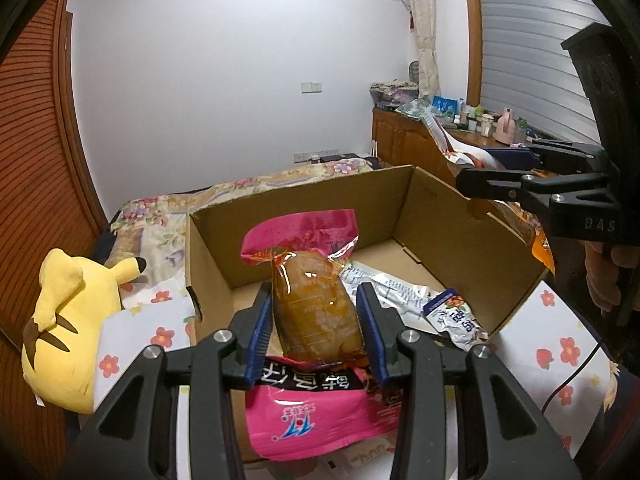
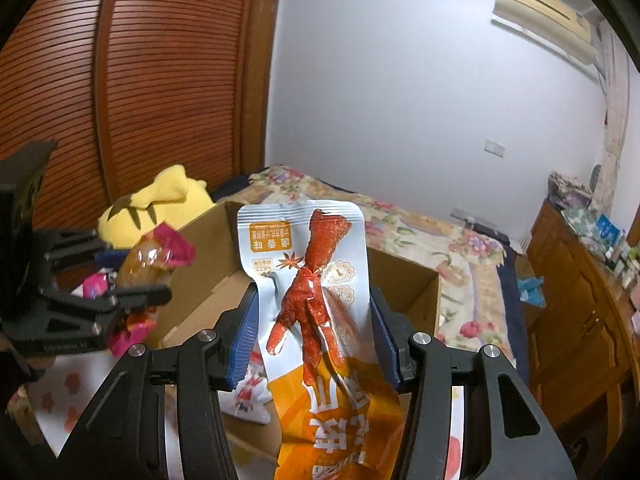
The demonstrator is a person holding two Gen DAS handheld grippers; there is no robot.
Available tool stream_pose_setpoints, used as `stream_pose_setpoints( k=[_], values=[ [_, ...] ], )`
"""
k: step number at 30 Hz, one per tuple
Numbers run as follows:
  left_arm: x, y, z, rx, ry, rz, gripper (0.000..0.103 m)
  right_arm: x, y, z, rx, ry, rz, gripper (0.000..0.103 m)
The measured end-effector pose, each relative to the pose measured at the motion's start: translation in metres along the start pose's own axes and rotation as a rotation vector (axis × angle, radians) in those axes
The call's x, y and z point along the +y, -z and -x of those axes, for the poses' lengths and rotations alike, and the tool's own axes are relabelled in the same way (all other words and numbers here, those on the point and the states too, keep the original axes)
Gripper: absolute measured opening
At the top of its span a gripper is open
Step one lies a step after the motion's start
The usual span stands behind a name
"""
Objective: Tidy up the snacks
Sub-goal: 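Carry both packs over the box and open the left tool to drop the pastry, then open the right tool to drop the chicken-feet pouch into the box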
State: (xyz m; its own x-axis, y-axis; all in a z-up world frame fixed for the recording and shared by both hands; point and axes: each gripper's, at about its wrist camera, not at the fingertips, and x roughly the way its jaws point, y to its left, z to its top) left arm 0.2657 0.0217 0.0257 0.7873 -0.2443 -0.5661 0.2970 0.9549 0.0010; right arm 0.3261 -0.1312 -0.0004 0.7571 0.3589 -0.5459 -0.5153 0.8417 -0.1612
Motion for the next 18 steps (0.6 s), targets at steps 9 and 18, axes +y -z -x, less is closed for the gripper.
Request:
stream_pose_setpoints(
  k=[9,18],
  values=[
    [0.001,0.002,-0.011,0.016,-0.004,0.001,0.042,-0.007,0.012,-0.031,0.062,0.04,-0.005,0.053],
    [0.001,0.002,-0.011,0.012,-0.004,-0.004,0.042,-0.014,0.018,-0.034,0.084,0.028,-0.031,0.053]
  ],
)
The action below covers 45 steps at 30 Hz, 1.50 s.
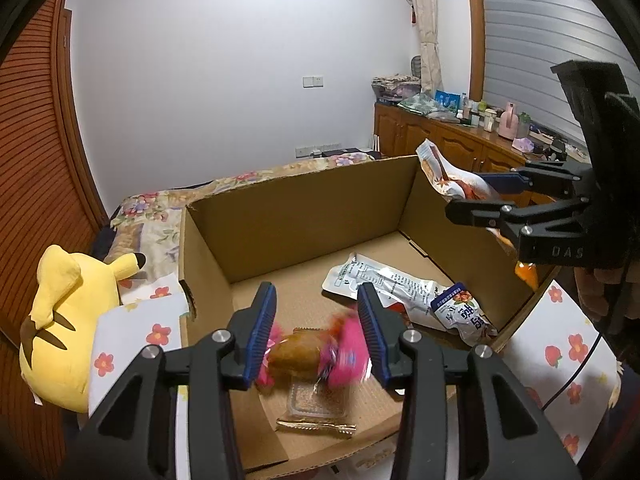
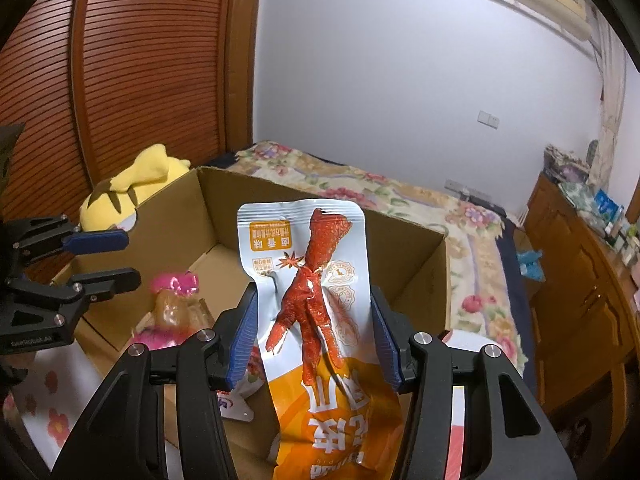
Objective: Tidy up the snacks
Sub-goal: 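Open the right tool to drop the chicken-feet pouch into the box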
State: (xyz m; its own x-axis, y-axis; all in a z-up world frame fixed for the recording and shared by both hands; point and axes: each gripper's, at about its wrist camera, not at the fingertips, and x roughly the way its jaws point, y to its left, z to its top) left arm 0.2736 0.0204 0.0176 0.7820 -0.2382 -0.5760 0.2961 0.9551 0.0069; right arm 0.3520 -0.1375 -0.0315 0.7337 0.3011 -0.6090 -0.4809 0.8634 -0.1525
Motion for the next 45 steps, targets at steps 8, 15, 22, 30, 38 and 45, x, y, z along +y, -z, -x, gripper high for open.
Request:
stream_pose_setpoints(
  k=[8,15,22,30,38,45],
  values=[
    [-0.004,0.003,0.006,-0.009,-0.002,-0.012,0.042,0.002,0.007,-0.003,0.026,-0.009,0.012,0.053],
    [-0.007,0.004,0.011,-0.021,-0.005,-0.024,0.042,0.004,0.014,-0.005,0.057,-0.016,0.018,0.053],
    [-0.013,0.007,0.014,-0.022,-0.006,-0.034,0.042,0.004,0.023,-0.006,0.084,-0.027,0.01,0.054],
    [-0.017,0.008,0.018,-0.024,-0.007,-0.043,0.042,0.0,0.029,-0.006,0.11,-0.029,-0.014,0.057],
    [-0.02,0.009,0.02,-0.024,-0.005,-0.048,0.042,0.0,0.028,-0.003,0.113,-0.031,-0.018,0.066],
    [-0.024,0.014,0.024,-0.022,-0.001,-0.051,0.042,0.004,0.029,-0.001,0.11,-0.04,-0.014,0.074]
  ],
)
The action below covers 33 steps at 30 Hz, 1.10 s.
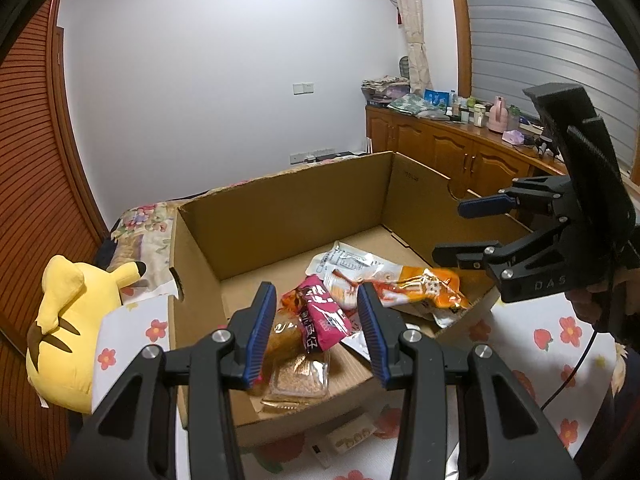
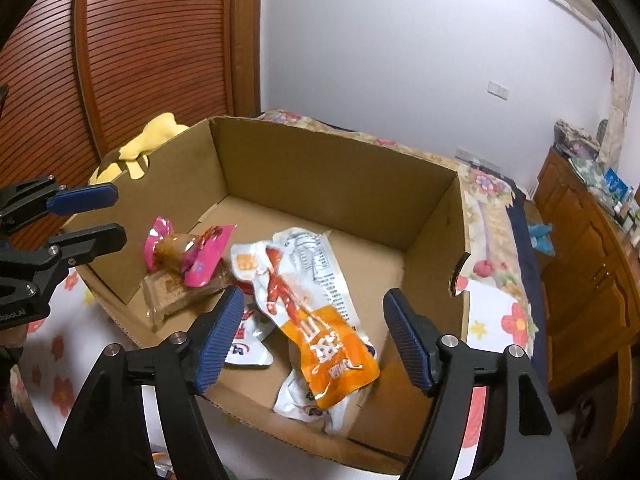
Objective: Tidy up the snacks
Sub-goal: 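Open the right tool to drop the chicken-feet pouch into the box, then move both open tools back to the remaining snacks on the table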
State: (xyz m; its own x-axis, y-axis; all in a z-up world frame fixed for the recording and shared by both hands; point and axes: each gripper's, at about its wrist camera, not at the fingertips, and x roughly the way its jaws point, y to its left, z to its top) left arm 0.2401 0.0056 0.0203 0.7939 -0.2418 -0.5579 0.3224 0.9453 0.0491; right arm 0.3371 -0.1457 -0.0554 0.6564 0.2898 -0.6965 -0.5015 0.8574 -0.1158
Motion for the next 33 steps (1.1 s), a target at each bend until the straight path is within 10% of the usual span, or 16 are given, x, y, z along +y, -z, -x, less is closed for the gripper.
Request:
stream_pose_setpoints(
  k=[17,33],
  values=[
    [-0.04,0.049,0.051,0.025,0.05,-0.01,0.05,0.016,0.046,0.096,-0.112,-0.004,-0.065,0.074],
    [-0.086,0.117,0.043,0.16,0.124,-0.01,0.055,0.054,0.139,0.105,-0.053,-0.061,-0.164,0.071]
  ],
)
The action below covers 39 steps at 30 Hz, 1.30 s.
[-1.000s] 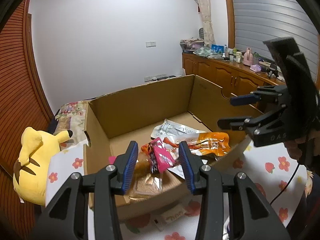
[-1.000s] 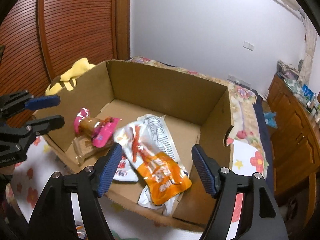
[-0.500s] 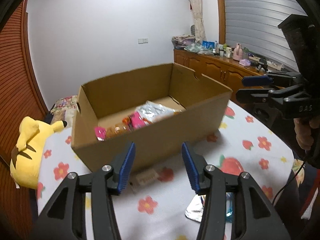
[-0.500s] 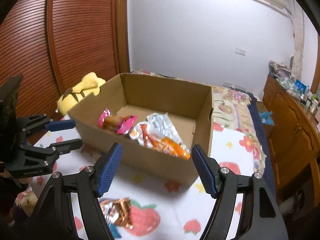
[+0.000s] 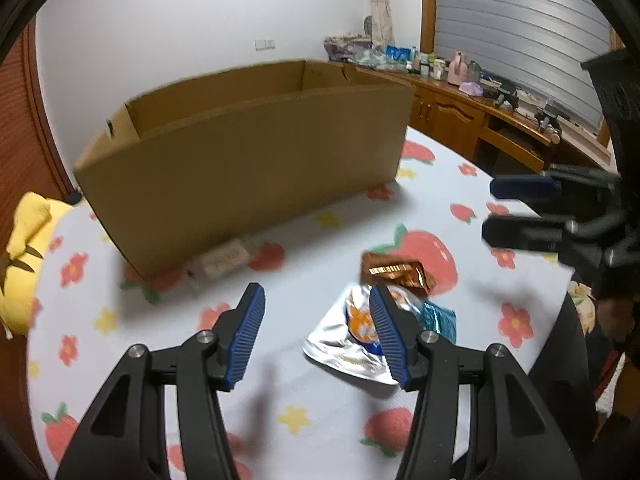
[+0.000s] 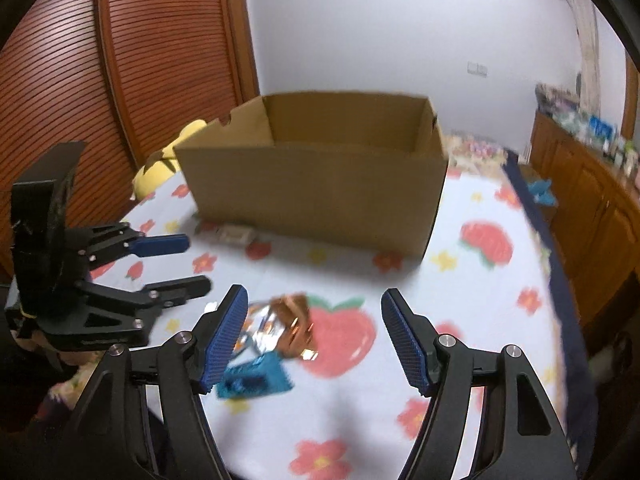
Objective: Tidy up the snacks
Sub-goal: 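Move both open tools back to the remaining snacks on the table, then lower the left tool and close it on the silver orange-printed packet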
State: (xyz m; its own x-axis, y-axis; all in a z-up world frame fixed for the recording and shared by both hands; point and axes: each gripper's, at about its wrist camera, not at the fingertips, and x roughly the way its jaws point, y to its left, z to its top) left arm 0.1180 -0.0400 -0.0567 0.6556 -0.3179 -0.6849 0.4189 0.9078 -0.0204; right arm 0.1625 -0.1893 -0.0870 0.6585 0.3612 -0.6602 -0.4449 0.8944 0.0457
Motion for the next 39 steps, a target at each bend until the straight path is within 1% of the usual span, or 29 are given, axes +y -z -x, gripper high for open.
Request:
stream_pose_setpoints(
  k=[6,10,13,15,21,24,29,36,39],
  values=[
    [-0.007,0.008,-0.011,0.034,0.012,-0.004,0.055,0.014,0.032,-0.011,0.039,-0.021,-0.042,0.071],
    [-0.005,0.012,-0.015,0.048,0.011,-0.006,0.055,0.022,0.047,-0.012,0.051,-0.033,-0.044,0.071],
    [-0.002,0.013,-0.02,0.057,-0.004,-0.003,0.055,0.025,0.053,-0.016,0.067,-0.043,-0.058,0.071],
    [0.002,0.014,-0.022,0.058,-0.006,0.005,0.055,0.028,0.056,-0.018,0.074,-0.044,-0.057,0.071],
    [0.013,0.017,-0.028,0.081,-0.053,0.018,0.055,0.036,0.061,-0.025,0.084,-0.045,-0.041,0.071],
    [0.018,0.018,-0.026,0.075,-0.046,0.034,0.055,0.036,0.06,-0.027,0.077,-0.047,-0.055,0.071],
    [0.018,0.016,-0.02,0.058,-0.042,0.04,0.055,0.034,0.058,-0.032,0.065,-0.008,-0.077,0.069],
    [0.011,0.012,-0.012,0.04,-0.024,0.031,0.055,0.029,0.062,-0.035,0.095,0.044,-0.052,0.067],
    [0.006,0.009,-0.01,0.029,-0.003,0.021,0.055,0.019,0.064,-0.03,0.1,0.057,-0.061,0.067]
  ],
)
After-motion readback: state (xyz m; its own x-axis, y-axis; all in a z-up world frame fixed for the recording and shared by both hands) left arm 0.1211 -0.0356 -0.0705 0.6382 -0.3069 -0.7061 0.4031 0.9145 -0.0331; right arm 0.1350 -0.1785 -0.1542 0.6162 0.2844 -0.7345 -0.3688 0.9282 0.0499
